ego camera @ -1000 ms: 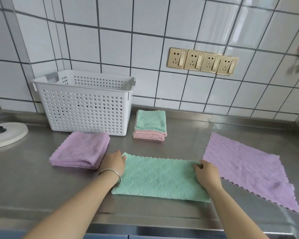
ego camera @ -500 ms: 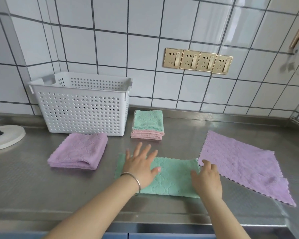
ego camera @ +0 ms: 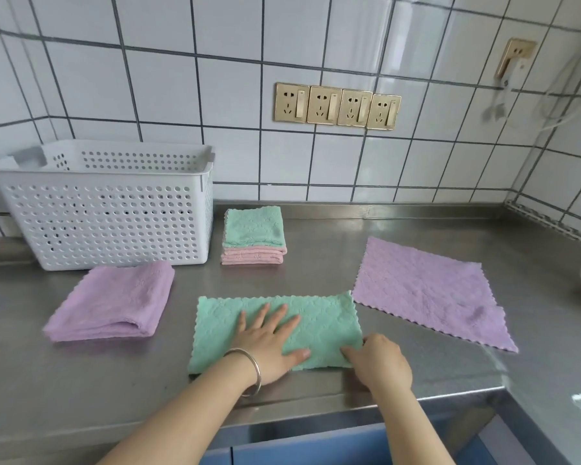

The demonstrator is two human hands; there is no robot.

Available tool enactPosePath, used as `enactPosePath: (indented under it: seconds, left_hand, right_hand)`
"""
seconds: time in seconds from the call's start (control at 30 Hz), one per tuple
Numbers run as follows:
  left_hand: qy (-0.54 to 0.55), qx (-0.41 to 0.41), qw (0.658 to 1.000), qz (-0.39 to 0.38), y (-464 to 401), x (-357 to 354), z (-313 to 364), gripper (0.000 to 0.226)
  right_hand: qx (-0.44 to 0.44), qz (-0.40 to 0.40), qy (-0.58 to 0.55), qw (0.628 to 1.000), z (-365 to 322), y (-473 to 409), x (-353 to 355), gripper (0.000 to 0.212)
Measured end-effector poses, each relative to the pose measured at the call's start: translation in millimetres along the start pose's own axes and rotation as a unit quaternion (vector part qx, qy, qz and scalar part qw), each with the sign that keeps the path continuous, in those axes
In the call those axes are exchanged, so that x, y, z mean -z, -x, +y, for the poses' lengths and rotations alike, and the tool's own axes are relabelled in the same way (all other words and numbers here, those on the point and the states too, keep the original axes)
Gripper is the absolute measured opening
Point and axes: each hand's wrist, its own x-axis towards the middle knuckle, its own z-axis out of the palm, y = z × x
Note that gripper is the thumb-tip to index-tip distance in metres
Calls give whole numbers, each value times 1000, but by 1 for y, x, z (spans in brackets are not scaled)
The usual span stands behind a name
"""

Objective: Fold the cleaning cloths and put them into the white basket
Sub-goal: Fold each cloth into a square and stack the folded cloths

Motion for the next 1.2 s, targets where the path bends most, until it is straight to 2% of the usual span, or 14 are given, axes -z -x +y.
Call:
enactPosePath:
  seconds: [0.1, 0.2, 0.3, 0.33, 0.4, 0.47, 0.57, 0.67, 0.73, 0.83, 0.93, 1.1, 1.2]
  left_hand:
    - [27, 5, 999, -27, -3, 8, 1, 71]
    - [181, 20, 983, 5, -4, 25, 7, 61]
    - [407, 47, 909, 81, -2, 48, 19, 37]
    - [440, 56, 890, 103, -2, 54, 20, 29]
    - [479, 99, 864, 124, -2, 62, 18, 32]
    - [490, 137, 851, 130, -3, 67, 9, 26]
    - [444, 177, 865, 150, 1, 69, -11, 31]
    - [441, 183, 863, 164, 6, 62, -33, 38]
    - [449, 188, 854, 181, 11, 58, -48, 36]
    - [425, 210, 861, 185, 23, 57, -67, 28]
    - [403, 223, 874, 157, 32, 51, -77, 39]
    - [337, 238, 898, 154, 32, 33, -87, 48]
    - [317, 253, 899, 166, 31, 27, -89, 47]
  right_hand:
    - [17, 43, -13, 999, -3, 3, -2, 32]
    - [91, 168, -36, 981, -17, 7, -14, 21]
    - [219, 266, -91, 934, -42, 15, -27, 26]
    - [262, 285, -94, 917, -51, 19, -31, 29]
    - [340, 300, -115, 884, -65, 26, -38, 30]
    - [402, 269, -149, 862, -76, 29, -46, 31]
    - [457, 223, -158, 847, -78, 33, -56, 41]
    - [466, 204, -138, 850, -76, 34, -64, 68]
    - [453, 179, -113, 866, -74, 31, -69, 79]
    - [422, 110, -75, 897, -73, 33, -72, 80]
    - [411, 41, -51, 909, -71, 39, -71, 77]
    - [395, 12, -23, 918, -75, 42, -69, 77]
    - [394, 2, -8, 919, -74, 41, -68, 73]
